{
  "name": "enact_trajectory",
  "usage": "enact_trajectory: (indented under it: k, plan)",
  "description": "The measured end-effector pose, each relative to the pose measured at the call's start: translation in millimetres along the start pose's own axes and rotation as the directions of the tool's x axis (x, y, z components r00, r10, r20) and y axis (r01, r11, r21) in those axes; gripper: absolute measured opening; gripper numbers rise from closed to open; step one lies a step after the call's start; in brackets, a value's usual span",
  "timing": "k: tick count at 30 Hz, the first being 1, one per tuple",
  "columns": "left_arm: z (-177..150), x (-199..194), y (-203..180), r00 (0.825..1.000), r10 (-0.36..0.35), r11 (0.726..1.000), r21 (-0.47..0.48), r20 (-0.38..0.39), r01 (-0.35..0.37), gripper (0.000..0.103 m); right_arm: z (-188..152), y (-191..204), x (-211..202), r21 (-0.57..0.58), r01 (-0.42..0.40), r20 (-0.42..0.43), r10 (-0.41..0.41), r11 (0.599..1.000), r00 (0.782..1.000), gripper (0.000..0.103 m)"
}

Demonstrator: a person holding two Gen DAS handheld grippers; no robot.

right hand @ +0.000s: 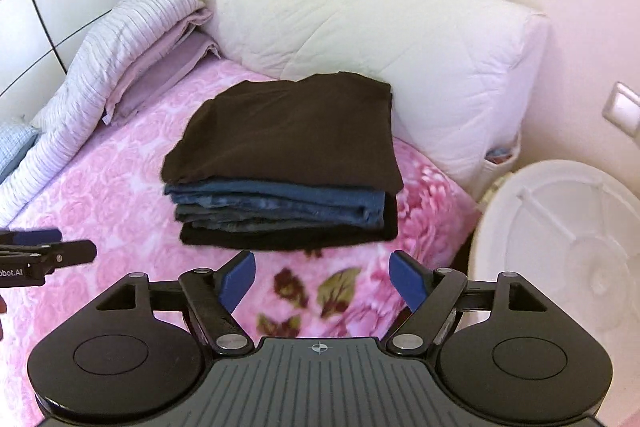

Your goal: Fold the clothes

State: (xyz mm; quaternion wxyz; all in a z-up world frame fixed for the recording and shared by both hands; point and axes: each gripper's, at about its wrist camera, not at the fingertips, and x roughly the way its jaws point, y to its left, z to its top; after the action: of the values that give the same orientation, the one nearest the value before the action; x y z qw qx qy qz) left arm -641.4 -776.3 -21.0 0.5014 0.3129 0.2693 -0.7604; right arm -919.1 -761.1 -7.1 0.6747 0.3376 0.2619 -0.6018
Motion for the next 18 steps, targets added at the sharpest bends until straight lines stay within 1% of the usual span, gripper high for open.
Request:
enact_trajectory:
  k: [3, 5, 8, 11, 13, 18]
  plan:
    - [-6, -19, -3, 1.000, -0.005, 0.998, 0.059, 0.005, 0.005, 0.089, -11, 15, -21, -0.003, 0.014, 0.011, -0.014, 1.000, 1.000, 0.078]
    - [-9, -31, -6, 1.000, 0.000, 0.998, 0.068, 0.020, -0.002, 0.094, -15, 22, -31, -0.003, 0.020, 0.010, -0.020, 1.000, 1.000, 0.078]
    - [-13, -43, -9, 0.999, 0.027, 0.999, 0.035, 0.020, -0.028, 0.098, -18, 29, -41, 0.000, 0.021, 0.011, -0.021, 1.000, 1.000, 0.078]
    - [-13, -50, -8, 0.999, 0.045, 0.998, -0.037, 0.019, -0.044, 0.099, -17, 34, -47, -0.013, 0.017, 0.016, -0.016, 1.000, 1.000, 0.078]
    - [-11, -55, -8, 0.998, 0.061, 0.996, -0.068, 0.018, -0.060, 0.098, -16, 38, -51, -0.030, 0.013, 0.017, -0.012, 0.999, 1.000, 0.078]
    - [-6, -60, -21, 0.996, 0.083, 0.996, -0.033, 0.026, -0.082, 0.097, -17, 40, -63, -0.030, 0.002, 0.036, 0.000, 1.000, 0.999, 0.078]
